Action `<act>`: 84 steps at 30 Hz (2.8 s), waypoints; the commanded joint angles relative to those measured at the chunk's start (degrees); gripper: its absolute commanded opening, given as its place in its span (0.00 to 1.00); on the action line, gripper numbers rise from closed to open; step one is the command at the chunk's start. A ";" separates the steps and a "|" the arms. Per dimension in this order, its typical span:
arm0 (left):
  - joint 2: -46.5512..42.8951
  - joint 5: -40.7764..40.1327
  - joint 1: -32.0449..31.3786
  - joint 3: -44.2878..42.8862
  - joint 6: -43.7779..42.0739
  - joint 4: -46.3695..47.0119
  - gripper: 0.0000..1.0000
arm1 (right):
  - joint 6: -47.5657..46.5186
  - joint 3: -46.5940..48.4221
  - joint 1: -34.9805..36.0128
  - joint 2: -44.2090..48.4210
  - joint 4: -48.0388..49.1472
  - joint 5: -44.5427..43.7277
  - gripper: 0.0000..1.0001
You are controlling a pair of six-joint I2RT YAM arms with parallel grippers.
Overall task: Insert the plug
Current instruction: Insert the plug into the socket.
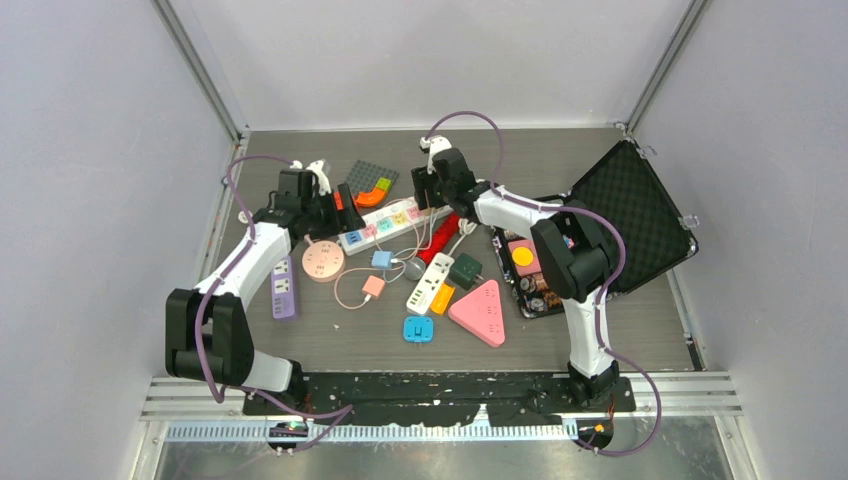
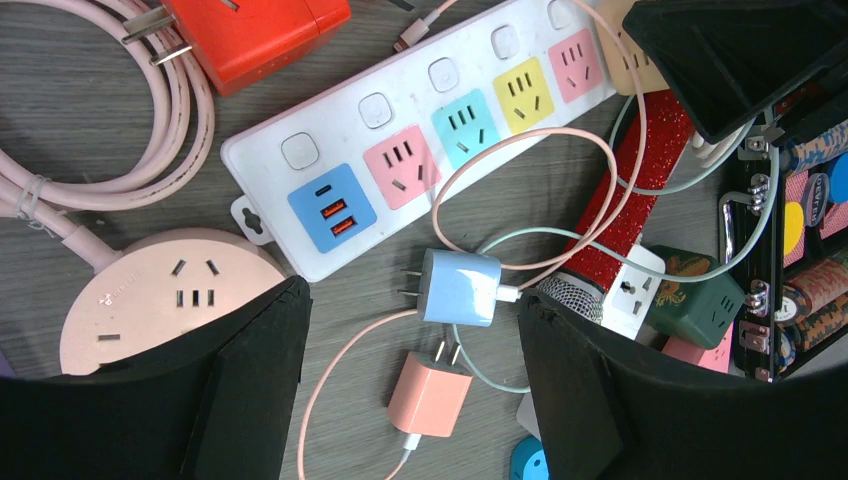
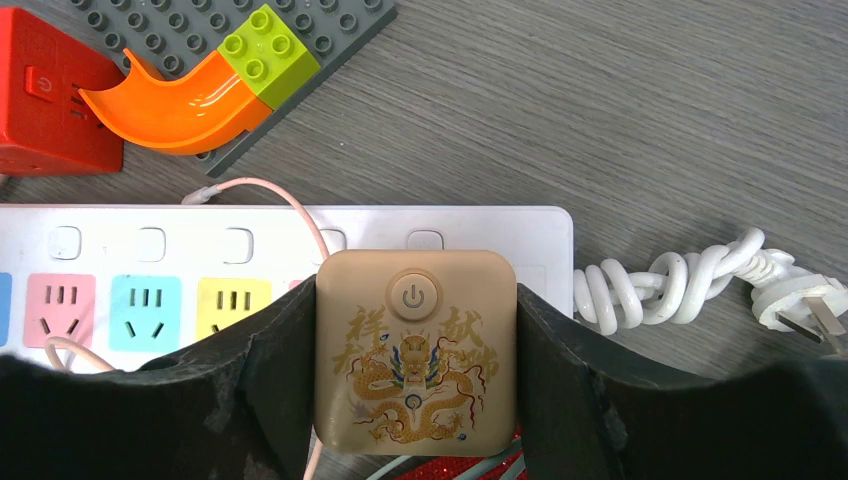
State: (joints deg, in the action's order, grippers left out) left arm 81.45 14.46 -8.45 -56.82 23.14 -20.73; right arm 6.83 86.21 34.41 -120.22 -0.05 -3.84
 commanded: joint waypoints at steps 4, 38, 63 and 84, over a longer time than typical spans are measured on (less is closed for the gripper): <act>-0.08 -0.14 0.62 -1.73 0.98 -0.49 0.75 | 3.01 4.01 1.19 -0.40 -13.86 1.28 0.35; 0.73 2.11 1.77 -0.96 2.67 -0.01 0.86 | -0.99 27.61 -0.10 -8.36 -37.99 2.02 0.60; 2.30 2.83 2.11 -1.25 3.95 -0.48 0.85 | 3.05 3.65 2.84 -6.04 -30.64 -3.98 0.05; 1.49 3.78 2.56 -2.07 5.01 -0.10 0.87 | 7.84 28.77 -2.22 -2.19 -36.49 1.20 0.96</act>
State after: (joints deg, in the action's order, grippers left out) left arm 84.27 16.82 -6.24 -56.88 27.46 -21.78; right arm 12.27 108.22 34.22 -125.14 -33.82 -5.87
